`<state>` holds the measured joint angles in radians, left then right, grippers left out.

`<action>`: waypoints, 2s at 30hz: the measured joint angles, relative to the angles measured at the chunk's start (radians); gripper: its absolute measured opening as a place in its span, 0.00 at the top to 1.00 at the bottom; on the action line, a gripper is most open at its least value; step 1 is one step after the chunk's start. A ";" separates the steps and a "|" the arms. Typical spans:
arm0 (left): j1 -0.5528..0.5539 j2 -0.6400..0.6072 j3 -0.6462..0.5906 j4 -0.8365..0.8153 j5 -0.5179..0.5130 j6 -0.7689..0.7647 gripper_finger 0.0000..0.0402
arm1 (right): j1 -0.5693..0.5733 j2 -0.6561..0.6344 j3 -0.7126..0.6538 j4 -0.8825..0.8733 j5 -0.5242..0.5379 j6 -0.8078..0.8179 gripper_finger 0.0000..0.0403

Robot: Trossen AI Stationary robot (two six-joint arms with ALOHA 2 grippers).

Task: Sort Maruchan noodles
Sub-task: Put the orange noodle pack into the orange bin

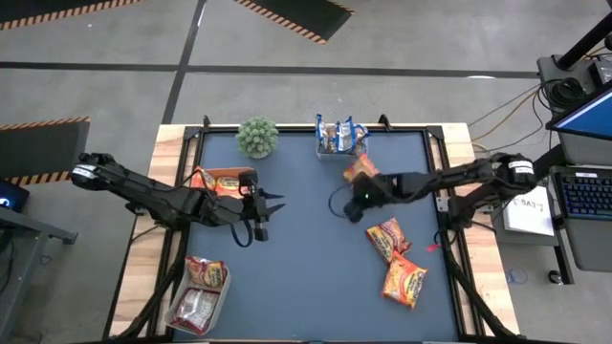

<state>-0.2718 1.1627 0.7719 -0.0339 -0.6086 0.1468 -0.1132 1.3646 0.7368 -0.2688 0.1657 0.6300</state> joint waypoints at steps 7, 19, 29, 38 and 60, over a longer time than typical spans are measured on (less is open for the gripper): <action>0.000 0.027 -0.001 0.002 0.000 -0.004 0.81 | 0.100 -0.056 0.078 0.006 0.169 -0.056 0.98; 0.000 0.137 -0.002 0.050 0.000 -0.003 0.81 | 0.045 0.037 0.040 -0.070 0.385 0.082 0.98; 0.000 0.172 0.000 0.072 -0.001 -0.003 0.81 | 0.051 0.226 0.050 0.004 0.350 0.131 0.98; 0.000 0.172 0.001 0.106 -0.001 -0.007 0.81 | 0.159 0.218 0.155 0.190 0.196 -0.032 0.98; 0.032 0.379 0.002 0.281 0.246 0.026 0.81 | 0.185 -0.027 -0.044 0.205 0.164 -0.017 0.98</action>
<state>-0.2402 1.5412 0.7738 0.2470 -0.3624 0.1727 0.0715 1.3378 0.6932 -0.0639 0.3294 0.6135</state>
